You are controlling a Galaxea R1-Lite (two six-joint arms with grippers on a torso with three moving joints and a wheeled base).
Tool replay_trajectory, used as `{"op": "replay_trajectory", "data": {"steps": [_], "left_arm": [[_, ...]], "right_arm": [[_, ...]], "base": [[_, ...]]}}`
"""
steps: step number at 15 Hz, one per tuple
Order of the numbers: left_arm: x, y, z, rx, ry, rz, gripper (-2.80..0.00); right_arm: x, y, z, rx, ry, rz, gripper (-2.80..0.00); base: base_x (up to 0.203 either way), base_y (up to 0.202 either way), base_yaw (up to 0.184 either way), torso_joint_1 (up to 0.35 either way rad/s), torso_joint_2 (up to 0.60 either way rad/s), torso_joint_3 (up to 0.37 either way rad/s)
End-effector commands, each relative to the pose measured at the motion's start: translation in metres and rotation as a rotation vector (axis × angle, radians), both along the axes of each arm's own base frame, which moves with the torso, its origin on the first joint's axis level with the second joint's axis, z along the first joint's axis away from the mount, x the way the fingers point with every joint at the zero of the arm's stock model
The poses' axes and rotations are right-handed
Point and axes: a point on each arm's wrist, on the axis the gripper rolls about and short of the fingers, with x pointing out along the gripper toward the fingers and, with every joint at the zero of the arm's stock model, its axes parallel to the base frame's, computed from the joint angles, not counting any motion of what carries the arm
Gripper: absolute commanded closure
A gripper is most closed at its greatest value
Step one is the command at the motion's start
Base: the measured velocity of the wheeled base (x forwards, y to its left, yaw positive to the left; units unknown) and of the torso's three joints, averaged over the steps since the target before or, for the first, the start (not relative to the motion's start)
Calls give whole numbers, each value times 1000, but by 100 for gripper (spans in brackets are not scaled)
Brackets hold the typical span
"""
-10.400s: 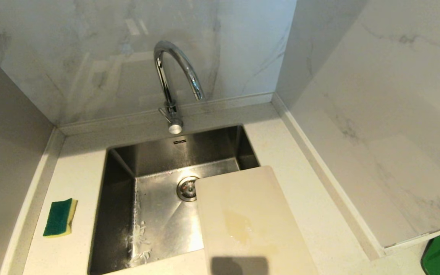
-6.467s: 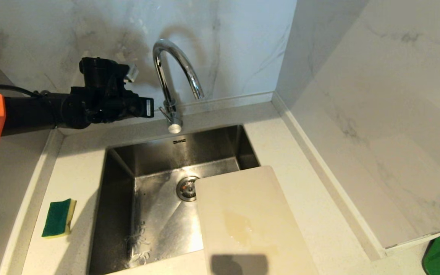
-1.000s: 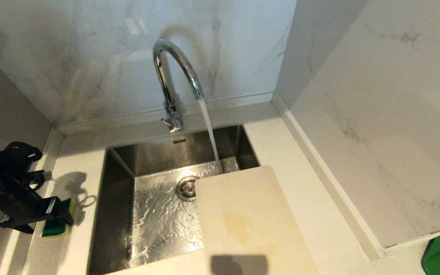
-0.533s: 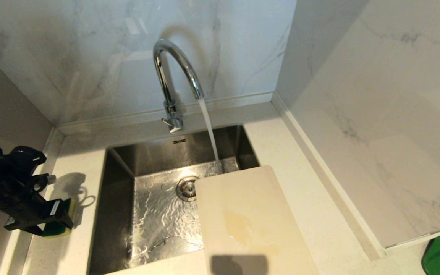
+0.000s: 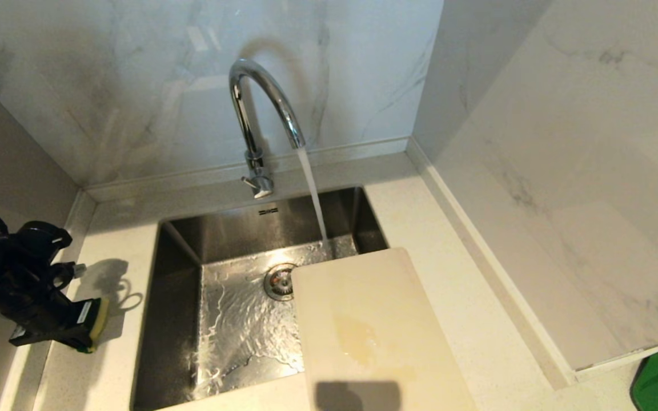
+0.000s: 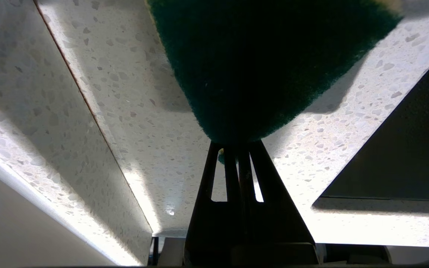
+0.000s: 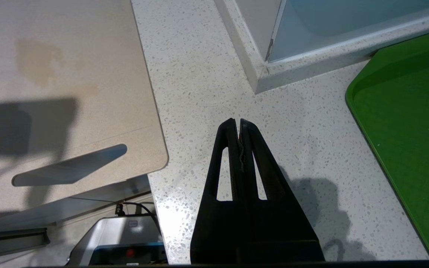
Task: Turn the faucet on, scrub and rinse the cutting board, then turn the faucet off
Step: Pick up the cleaning cloth, then pick up the cutting board
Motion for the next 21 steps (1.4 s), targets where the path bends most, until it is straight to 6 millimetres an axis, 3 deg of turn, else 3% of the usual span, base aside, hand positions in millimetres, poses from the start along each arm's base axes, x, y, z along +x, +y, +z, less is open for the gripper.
{"op": "replay_trajectory", "data": {"steps": [1,5,10,14,21], "left_arm": [[0,0,0,-1,2,2,0],[-10,-3,37,21,-115,-63,0],[-43,-18,101,5,-351,-240,0],[-76,-36,140,20,-490,-287,0],[-121,-44,168,34,-613,-290,0]], "right_arm": [[0,0,0,0,2,0,0],[0,0,0,0,2,0,0],[0,0,0,0,2,0,0],[0,0,0,0,1,0,0],[0,0,0,0,2,0,0]], "base": [[0,0,0,0,0,0],[0,0,0,0,0,0],[0,0,0,0,0,0],[0,0,0,0,0,0],[0,0,0,0,0,0]]}}
